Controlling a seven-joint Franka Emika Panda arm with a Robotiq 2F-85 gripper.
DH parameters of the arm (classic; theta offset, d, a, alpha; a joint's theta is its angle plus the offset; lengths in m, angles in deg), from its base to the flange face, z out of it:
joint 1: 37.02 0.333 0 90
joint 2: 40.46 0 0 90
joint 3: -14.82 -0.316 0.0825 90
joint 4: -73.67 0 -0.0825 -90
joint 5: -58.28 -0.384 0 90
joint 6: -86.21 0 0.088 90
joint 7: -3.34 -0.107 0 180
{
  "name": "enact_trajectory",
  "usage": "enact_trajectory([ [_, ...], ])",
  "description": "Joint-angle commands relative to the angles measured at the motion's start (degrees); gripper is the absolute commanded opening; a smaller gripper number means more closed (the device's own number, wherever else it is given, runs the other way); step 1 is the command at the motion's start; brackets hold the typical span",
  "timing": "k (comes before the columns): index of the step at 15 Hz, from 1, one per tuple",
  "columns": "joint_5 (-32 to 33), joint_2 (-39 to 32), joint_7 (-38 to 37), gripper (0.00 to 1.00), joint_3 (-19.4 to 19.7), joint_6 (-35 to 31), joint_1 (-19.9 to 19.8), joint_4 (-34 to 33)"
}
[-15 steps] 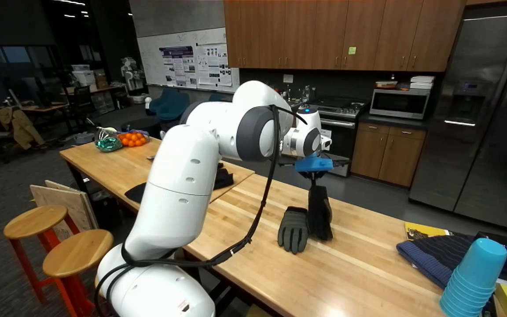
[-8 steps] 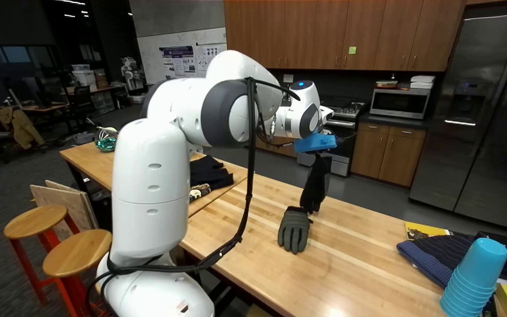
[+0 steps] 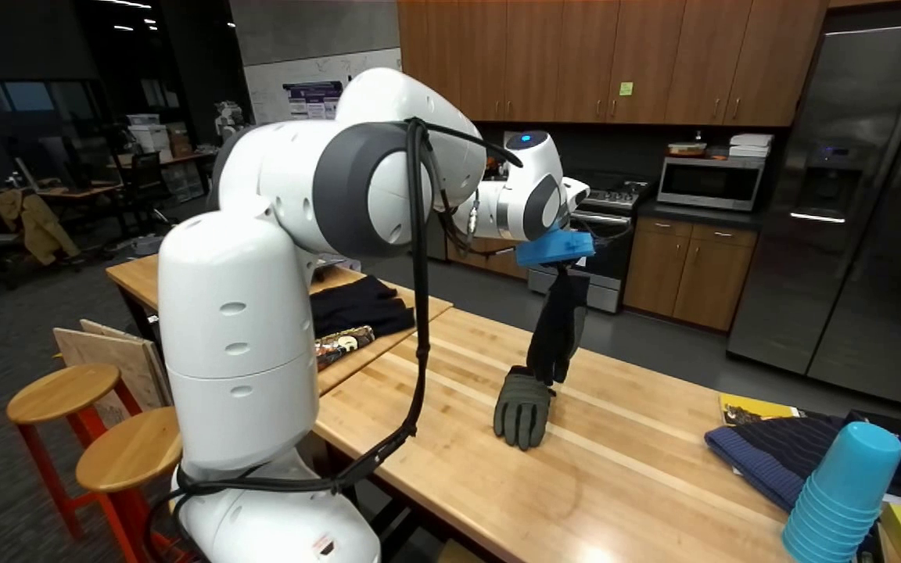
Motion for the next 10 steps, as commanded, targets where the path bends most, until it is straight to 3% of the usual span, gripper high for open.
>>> enact_trajectory([
  [1,0.01,0.02,-0.11,0.01,0.75,0.09,0.78,-0.01],
  [5,-1.09,-1.47,-4.77,0.01,0.49,-2.63,1.68,-1.1],
  [10,-4.15,-3.9,-12.76,0.01,-0.28,-13.43,3.7,-1.71],
])
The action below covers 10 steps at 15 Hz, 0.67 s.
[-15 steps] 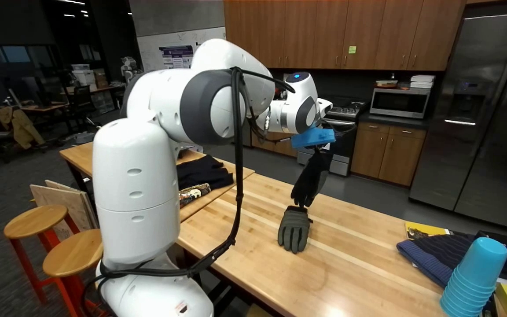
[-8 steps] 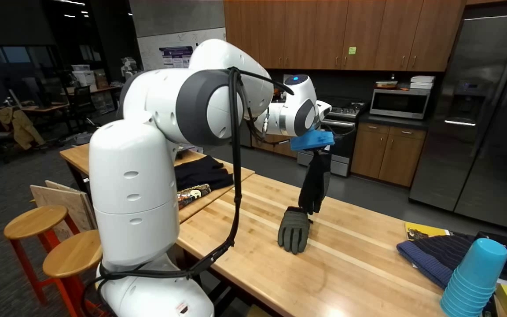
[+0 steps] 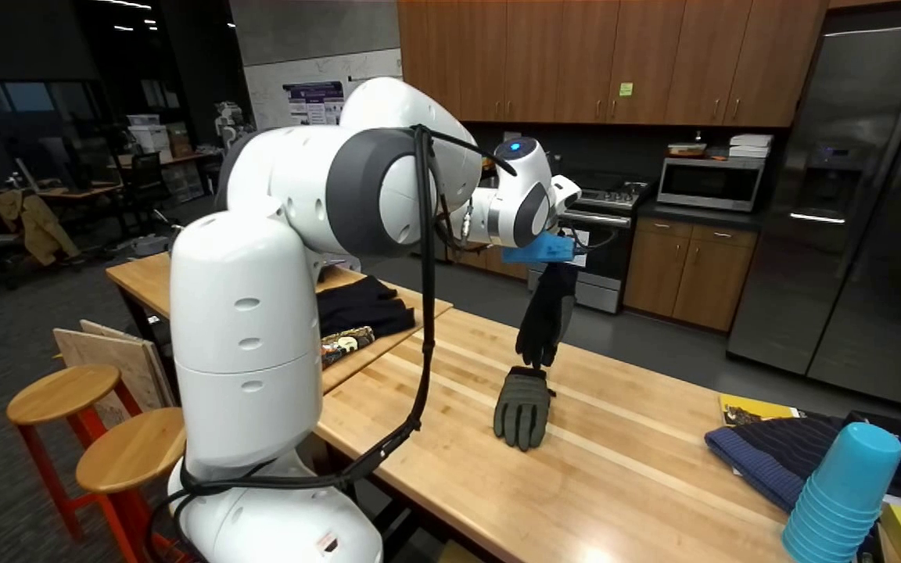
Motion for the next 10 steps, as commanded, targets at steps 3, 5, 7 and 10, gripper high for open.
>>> enact_trajectory([
  [3,-0.43,-3.73,-6.0,0.01,-0.84,-9.69,3.43,-2.27],
  [5,-0.34,-4.56,-7.54,0.01,-1.24,-11.71,4.88,-2.67],
  [7,-1.49,-3.59,-7.6,0.01,-2.22,-11.48,5.27,-2.2],
  [10,-0.85,-3.82,-7.32,0.06,-2.36,-11.04,5.56,-1.75],
])
